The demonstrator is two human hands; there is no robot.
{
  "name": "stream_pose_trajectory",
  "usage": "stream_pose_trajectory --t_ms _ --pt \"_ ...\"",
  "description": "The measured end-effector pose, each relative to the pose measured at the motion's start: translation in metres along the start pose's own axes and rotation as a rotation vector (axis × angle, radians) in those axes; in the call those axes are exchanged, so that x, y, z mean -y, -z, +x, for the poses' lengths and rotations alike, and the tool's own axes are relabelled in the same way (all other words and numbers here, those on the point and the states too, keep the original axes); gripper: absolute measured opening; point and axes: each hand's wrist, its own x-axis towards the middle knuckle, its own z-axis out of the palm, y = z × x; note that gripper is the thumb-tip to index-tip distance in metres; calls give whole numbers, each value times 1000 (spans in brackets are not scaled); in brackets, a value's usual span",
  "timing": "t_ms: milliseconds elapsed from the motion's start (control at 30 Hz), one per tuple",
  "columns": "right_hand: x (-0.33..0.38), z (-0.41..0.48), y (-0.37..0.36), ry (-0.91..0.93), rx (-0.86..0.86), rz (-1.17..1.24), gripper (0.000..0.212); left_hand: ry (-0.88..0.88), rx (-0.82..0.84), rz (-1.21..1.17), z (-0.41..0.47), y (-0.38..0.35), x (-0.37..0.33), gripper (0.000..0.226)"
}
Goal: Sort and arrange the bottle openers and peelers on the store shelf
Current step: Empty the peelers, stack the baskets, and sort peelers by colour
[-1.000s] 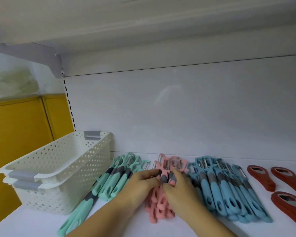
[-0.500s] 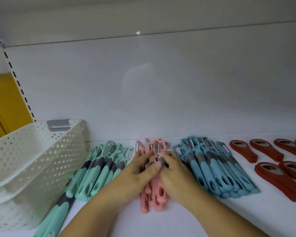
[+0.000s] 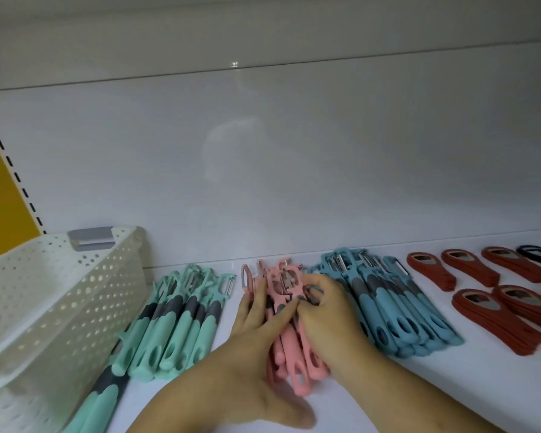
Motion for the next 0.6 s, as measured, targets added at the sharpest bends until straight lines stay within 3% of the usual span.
stream_pose_trajectory --t_ms 100,267,300,367,467,600 --pt "0 1 0 -16 -25 17 27 -78 -139 -43 2 8 -1 108" --pt "9 -2 0 -66 34 79 27 -49 -175 -114 13 11 3 91" --pt "9 -3 0 -64 41 88 29 -42 -167 -129 7 9 7 93" --pt "10 -5 -1 -48 52 101 30 14 -173 -193 5 -1 31 120" --pt "8 -8 1 -48 93 94 34 -10 -74 -28 8 -3 26 96" --pt "9 -10 4 -57 114 93 32 20 -85 -43 6 1 1 111"
